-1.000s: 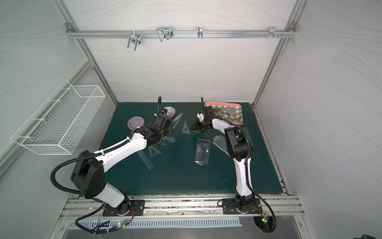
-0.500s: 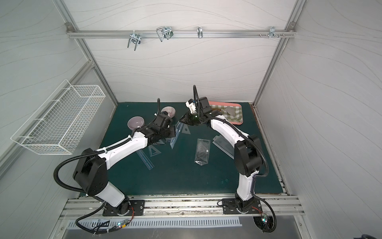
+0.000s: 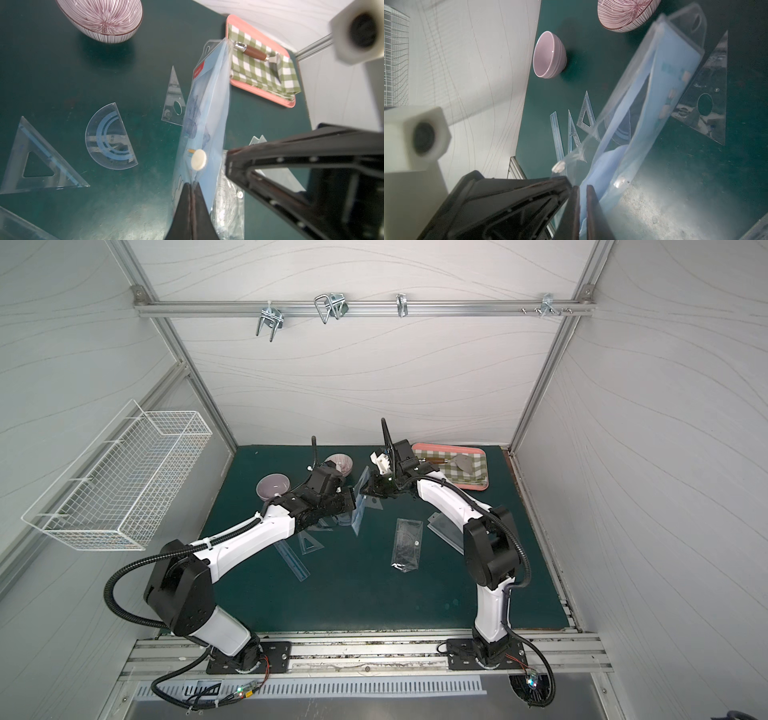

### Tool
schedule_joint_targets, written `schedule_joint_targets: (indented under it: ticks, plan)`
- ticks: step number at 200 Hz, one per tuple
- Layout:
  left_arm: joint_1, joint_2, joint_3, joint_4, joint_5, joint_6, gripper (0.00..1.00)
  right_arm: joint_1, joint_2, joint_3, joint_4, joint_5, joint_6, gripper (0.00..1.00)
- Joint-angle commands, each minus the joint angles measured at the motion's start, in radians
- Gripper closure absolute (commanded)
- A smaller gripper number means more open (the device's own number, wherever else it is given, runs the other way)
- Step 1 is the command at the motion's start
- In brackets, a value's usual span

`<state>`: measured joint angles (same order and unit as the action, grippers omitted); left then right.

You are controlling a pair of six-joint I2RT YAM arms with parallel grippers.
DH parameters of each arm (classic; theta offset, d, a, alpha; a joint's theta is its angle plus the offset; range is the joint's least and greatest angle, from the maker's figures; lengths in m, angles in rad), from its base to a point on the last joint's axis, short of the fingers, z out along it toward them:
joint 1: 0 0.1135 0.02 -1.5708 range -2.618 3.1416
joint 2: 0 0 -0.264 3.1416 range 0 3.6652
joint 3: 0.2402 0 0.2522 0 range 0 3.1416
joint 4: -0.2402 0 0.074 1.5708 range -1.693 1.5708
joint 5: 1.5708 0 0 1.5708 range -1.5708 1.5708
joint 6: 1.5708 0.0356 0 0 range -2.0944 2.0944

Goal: Open the ruler set and take out the ruler
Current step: Take out the ruler from the ruler set bag.

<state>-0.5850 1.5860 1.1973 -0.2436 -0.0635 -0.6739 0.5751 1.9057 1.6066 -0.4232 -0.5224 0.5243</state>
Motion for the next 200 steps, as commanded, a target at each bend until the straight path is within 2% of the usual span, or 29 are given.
schedule_joint_targets:
  ticks: [1,58,101,134,176,200]
  plan:
    - [0.003,-0.043,-0.010,0.113,0.010,-0.053,1.00,0.014,0.021,0.006,-0.054,0.029,-0.028,0.89]
    - [0.002,-0.076,-0.067,0.226,0.059,-0.049,1.00,0.011,0.033,0.018,-0.117,0.088,-0.061,0.89]
    - [0.001,-0.083,-0.126,0.322,0.112,-0.039,1.00,0.003,0.030,0.029,-0.163,0.152,-0.081,0.83]
    - [0.000,-0.078,-0.150,0.345,0.101,-0.042,1.00,0.002,0.028,0.037,-0.206,0.241,-0.104,0.75]
    - [-0.037,-0.071,-0.124,0.328,0.053,0.005,1.00,0.003,0.048,0.061,-0.258,0.324,-0.132,0.75]
    - [-0.068,-0.064,-0.107,0.326,0.025,0.034,1.00,0.006,0.067,0.069,-0.269,0.326,-0.136,0.75]
